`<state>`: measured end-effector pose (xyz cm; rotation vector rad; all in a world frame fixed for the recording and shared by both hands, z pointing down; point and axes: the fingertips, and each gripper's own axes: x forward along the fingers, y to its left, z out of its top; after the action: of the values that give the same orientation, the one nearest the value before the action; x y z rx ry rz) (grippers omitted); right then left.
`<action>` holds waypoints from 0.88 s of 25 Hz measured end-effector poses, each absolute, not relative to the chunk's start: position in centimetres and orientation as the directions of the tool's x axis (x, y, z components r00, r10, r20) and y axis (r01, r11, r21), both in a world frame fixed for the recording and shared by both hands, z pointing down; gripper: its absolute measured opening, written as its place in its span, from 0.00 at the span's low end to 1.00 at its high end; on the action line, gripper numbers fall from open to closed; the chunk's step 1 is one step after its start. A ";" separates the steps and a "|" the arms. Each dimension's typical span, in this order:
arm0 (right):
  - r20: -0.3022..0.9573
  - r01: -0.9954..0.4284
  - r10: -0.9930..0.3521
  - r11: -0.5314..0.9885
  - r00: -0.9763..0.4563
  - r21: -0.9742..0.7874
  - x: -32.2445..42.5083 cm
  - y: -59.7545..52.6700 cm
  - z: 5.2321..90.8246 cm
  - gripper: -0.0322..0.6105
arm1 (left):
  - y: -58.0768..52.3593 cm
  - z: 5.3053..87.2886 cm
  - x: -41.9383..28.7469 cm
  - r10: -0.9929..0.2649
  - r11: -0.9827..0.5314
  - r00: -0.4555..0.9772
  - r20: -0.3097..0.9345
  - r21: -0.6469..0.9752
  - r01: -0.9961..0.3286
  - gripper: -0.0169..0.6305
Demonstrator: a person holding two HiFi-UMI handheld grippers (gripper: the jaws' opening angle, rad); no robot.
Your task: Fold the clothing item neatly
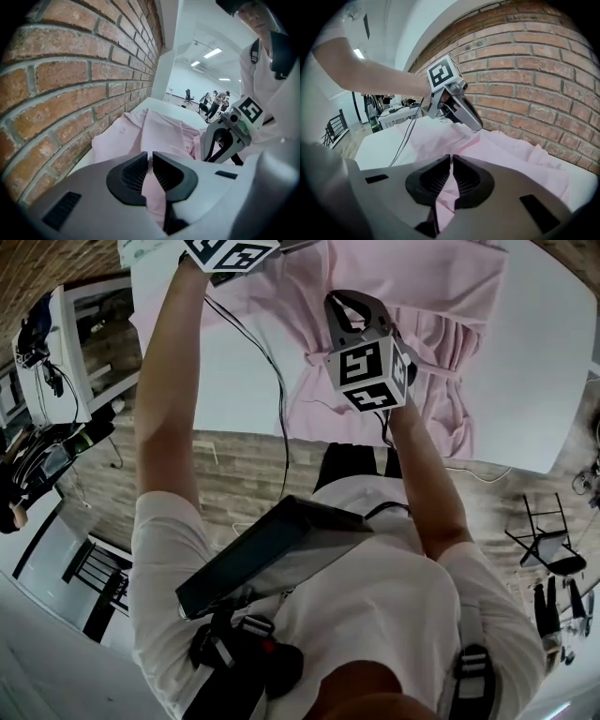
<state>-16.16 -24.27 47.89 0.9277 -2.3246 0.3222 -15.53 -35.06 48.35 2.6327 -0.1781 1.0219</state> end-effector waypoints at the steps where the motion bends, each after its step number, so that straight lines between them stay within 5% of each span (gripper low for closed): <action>1: 0.624 -0.681 -0.531 0.732 -0.573 -0.003 -16.6 -24.1 48.3 0.09 | -35.0 48.8 -15.9 -0.006 -0.942 0.734 0.680 0.242 -0.232 0.06; 10: 0.675 -0.584 -0.418 0.812 -0.608 -0.023 -19.6 -22.2 52.1 0.09 | -34.6 51.2 -21.0 -0.075 -0.892 0.695 0.715 0.263 -0.367 0.15; 12: 0.676 -0.549 -0.375 0.835 -0.635 -0.052 -20.5 -21.4 52.3 0.18 | -34.8 51.0 -22.6 -0.112 -0.870 0.699 0.706 0.271 -0.413 0.15; 22: 0.612 -0.615 -0.443 0.783 -0.655 -0.091 -16.3 -21.0 49.4 0.23 | -33.6 46.0 -18.0 -0.444 -0.760 0.751 0.489 0.238 -0.605 0.15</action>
<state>-16.34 -21.03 49.42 0.7850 -2.3917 0.3910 -17.97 -33.64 46.01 2.5654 -0.8032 0.5776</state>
